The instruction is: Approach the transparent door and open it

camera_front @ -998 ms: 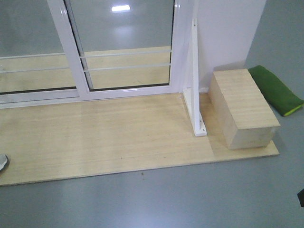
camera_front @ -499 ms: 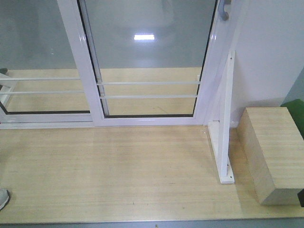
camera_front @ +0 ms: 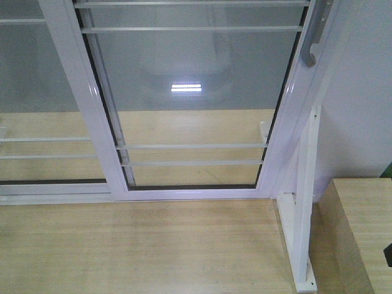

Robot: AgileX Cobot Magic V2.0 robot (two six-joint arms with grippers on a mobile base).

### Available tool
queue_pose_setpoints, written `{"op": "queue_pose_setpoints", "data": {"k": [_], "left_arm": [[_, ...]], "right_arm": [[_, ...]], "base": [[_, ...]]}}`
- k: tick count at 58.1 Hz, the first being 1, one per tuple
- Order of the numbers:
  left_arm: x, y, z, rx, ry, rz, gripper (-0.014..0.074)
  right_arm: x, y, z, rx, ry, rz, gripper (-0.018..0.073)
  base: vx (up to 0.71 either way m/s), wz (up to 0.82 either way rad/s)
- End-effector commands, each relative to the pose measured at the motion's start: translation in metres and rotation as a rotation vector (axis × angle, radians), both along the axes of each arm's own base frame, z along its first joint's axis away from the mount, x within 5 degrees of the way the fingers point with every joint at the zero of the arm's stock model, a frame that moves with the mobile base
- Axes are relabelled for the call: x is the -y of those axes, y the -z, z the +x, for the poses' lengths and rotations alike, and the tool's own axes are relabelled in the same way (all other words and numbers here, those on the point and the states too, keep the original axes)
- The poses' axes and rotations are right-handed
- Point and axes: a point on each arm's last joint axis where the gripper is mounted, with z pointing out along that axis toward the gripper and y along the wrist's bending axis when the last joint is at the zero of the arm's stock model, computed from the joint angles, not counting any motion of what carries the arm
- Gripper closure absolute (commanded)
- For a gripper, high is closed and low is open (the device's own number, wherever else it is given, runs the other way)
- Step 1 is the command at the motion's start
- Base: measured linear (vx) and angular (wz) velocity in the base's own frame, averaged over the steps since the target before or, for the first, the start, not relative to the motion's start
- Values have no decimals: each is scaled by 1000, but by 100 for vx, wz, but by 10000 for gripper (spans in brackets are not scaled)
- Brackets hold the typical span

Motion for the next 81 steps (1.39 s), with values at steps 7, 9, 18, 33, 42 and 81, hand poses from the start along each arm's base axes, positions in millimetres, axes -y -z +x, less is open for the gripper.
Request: {"op": "queue_pose_setpoints", "data": {"k": [7, 9, 18, 33, 42, 81], "left_arm": [[0, -3, -1, 79, -3, -12, 603], [0, -3, -1, 79, -3, -12, 603], [0, -3, -1, 79, -3, -12, 603], [0, -3, -1, 79, -3, -12, 603], [-1, -2, 1, 58, -9, -12, 603], [-1, 1, 2, 27, -12, -12, 603]], "right_arm": [[0, -7, -1, 94, -5, -22, 566], [0, -7, -1, 94, -5, -22, 566], [0, -7, -1, 94, -5, -22, 566], [0, -7, -1, 94, -5, -22, 566], [0, -7, 3, 74, -4, -19, 566], [-1, -5, 3, 52, -16, -17, 566]], "base": [[36, -4], [33, -3], [28, -2], [19, -1], [5, 6], [0, -1]]}}
